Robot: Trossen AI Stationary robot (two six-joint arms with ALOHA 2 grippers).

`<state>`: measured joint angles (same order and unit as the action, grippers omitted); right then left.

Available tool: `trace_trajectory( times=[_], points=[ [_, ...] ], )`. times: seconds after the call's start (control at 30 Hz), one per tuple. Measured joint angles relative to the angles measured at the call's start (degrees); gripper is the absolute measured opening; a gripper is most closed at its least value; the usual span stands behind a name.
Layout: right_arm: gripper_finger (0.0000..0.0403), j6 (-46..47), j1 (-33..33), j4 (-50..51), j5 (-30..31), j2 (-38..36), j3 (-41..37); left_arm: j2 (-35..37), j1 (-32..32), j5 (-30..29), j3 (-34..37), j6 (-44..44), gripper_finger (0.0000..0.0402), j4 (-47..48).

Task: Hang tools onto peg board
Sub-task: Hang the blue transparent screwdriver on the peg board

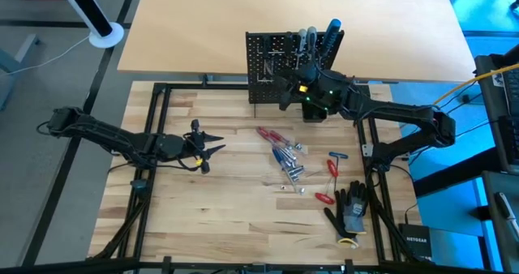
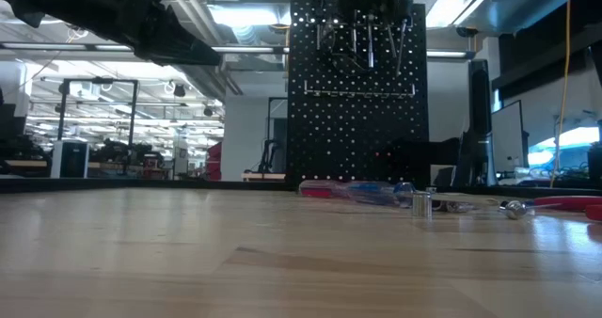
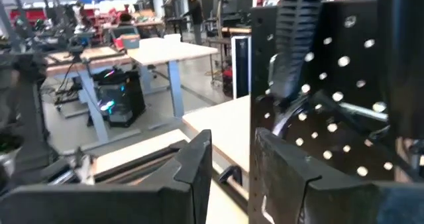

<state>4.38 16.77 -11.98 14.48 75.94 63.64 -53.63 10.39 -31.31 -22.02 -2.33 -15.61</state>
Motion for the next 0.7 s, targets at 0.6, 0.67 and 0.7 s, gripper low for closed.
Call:
trace_trajectory(
  times=[0.6, 0.67, 0.7],
  points=[
    [0.0117, 9.4, -27.59, 32.5, -0.6, -2.01, -2.78, 0.0, 0.11, 2.07, -0.02, 0.87, 0.0107, 0.4],
    [0.0117, 12.32, -30.36, 32.59, 0.12, -0.54, -4.89, 0.0, 0.11, 2.21, -0.02, 0.9, 0.0107, 0.47],
    [0.0117, 13.64, -31.53, 32.69, 0.65, 0.13, -5.92, 0.0, 0.11, 2.21, -0.02, 0.88, 0.0107, 0.41]
  ],
)
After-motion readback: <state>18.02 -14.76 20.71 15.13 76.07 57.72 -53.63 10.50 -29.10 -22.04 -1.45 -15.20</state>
